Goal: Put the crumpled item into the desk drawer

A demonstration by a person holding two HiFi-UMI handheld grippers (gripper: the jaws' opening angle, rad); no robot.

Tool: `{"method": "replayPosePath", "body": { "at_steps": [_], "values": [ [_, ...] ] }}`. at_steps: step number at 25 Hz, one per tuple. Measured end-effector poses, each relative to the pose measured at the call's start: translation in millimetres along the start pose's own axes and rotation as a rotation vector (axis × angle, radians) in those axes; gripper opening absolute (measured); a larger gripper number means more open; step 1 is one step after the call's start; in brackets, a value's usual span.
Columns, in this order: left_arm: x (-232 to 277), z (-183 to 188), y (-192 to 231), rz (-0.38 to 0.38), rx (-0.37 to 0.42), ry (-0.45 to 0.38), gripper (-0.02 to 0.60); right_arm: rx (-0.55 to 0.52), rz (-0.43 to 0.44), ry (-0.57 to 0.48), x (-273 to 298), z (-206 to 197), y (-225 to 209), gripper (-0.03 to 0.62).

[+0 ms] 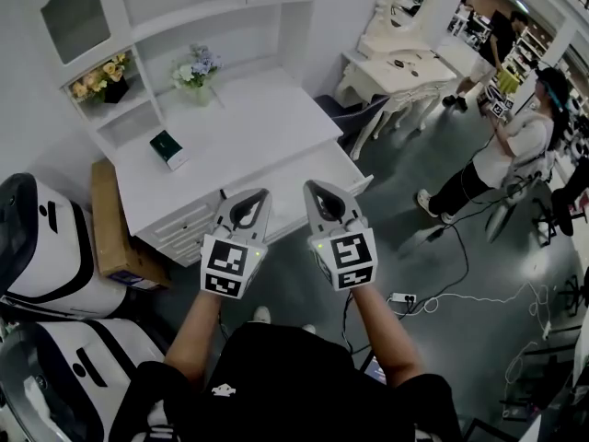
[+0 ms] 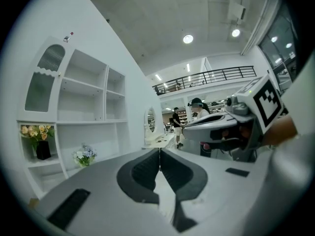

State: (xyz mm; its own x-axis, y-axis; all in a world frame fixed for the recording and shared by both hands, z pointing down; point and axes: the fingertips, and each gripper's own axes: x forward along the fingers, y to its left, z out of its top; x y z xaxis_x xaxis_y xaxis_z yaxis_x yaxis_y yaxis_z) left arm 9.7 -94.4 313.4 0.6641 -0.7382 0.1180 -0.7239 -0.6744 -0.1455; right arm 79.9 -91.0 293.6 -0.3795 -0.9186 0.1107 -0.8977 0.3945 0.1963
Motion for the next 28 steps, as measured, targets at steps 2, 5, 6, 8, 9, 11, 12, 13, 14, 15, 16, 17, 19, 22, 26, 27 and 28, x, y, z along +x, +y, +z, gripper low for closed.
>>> {"method": "replayPosePath", "body": {
  "at_steps": [2, 5, 6, 8, 9, 11, 12, 13, 14, 15, 16, 17, 19, 22, 26, 27, 28],
  "values": [
    [-1.8, 4.6, -4.6, 0.006, -0.001, -0.008, 0.008, 0.002, 0.003, -0.004, -5.5, 2.0, -0.7, -0.003],
    [-2.5, 10.3, -8.5, 0.013, -0.002, -0.019, 0.008, -0.002, 0.007, -0.009, -9.9, 4.8, -1.8, -0.003],
    [-2.7, 11.3, -9.8, 0.014, -0.001, -0.022, 0.008, -0.004, 0.008, -0.011, -11.0, 5.3, -2.2, -0.003],
    [-3.8, 12.5, -11.9, 0.018, -0.001, -0.025, 0.006, -0.005, 0.01, -0.017, -13.1, 5.8, -2.7, -0.003],
    [-4.5, 13.0, -12.8, 0.02, -0.001, -0.027, 0.008, -0.005, 0.011, -0.019, -14.1, 5.9, -2.8, -0.003],
    [-5.4, 13.8, -14.5, 0.023, -0.002, -0.029, 0.008, -0.006, 0.013, -0.016, -15.6, 5.8, -2.9, -0.003],
    [-5.7, 14.1, -14.9, 0.024, -0.002, -0.029, 0.008, -0.007, 0.014, -0.014, -16.1, 5.6, -2.7, -0.003],
    [-6.1, 14.3, -15.1, 0.026, -0.001, -0.03, 0.008, -0.008, 0.015, -0.013, -16.4, 5.4, -2.3, -0.003],
    [-6.5, 14.5, -15.2, 0.028, -0.002, -0.031, 0.008, -0.009, 0.016, -0.014, -16.7, 5.3, -1.9, -0.003],
    [-6.9, 14.6, -15.0, 0.029, -0.003, -0.032, 0.007, -0.009, 0.017, -0.014, -17.0, 5.3, -1.5, -0.003],
    [-7.2, 14.6, -14.6, 0.03, -0.008, -0.032, 0.007, -0.009, 0.018, -0.015, -17.2, 5.6, -0.9, -0.003],
    [-7.5, 14.7, -14.0, 0.029, -0.016, -0.033, 0.008, -0.007, 0.02, -0.016, -17.1, 6.1, -0.3, -0.003],
    [-8.1, 15.2, -13.6, 0.021, -0.033, -0.034, 0.008, -0.005, 0.022, -0.017, -17.0, 7.2, 0.6, -0.003],
    [-9.7, 19.7, -18.4, 0.002, -0.026, -0.053, 0.008, -0.011, 0.021, -0.013, -17.5, 6.6, 0.4, -0.003],
    [-10.8, 21.0, -21.7, 0.003, -0.013, -0.062, 0.008, -0.014, 0.018, -0.012, -17.8, 6.0, 2.0, -0.003],
    [-11.2, 20.3, -21.7, 0.003, -0.014, -0.061, 0.008, -0.014, 0.017, -0.012, -17.5, 5.8, 2.8, -0.003],
    [-11.6, 19.6, -21.5, 0.004, -0.015, -0.06, 0.008, -0.014, 0.016, -0.012, -17.2, 5.7, 3.8, -0.003]
  ]
}}
